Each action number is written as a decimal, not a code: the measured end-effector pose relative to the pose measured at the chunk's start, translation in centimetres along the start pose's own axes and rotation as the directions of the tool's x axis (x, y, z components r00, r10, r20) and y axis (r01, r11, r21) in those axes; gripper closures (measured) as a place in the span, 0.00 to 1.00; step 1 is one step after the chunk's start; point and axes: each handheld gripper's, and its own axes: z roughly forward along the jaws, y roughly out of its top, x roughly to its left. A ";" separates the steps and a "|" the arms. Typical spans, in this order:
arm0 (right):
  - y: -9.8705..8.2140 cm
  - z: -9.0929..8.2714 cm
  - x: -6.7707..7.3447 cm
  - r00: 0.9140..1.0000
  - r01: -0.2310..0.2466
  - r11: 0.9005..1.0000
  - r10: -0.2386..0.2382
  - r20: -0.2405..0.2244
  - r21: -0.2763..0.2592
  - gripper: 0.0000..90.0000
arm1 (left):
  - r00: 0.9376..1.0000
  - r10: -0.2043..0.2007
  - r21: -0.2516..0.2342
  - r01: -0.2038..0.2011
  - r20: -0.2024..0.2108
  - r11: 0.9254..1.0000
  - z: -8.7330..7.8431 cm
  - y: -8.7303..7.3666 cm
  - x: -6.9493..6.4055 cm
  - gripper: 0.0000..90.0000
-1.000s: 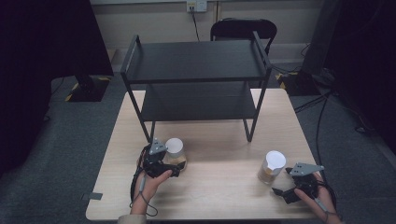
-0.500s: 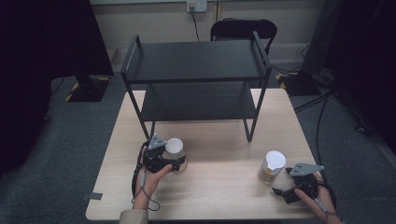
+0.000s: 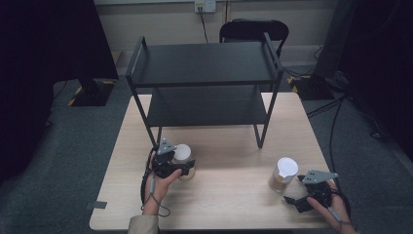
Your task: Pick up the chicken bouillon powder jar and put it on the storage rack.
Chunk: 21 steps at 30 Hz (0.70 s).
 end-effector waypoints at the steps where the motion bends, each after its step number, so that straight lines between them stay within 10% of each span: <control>1: 0.0 0.0 0.0 1.000 0.000 1.000 0.000 0.000 0.000 0.00 | 1.000 -0.001 0.002 0.001 0.003 1.000 0.0 0.1 0.0 0.24; 21: 0.0 0.0 0.0 1.000 0.000 1.000 0.000 0.000 0.000 0.00 | 0.996 0.087 0.026 -0.086 -0.030 0.996 0.0 1.0 -0.7 0.39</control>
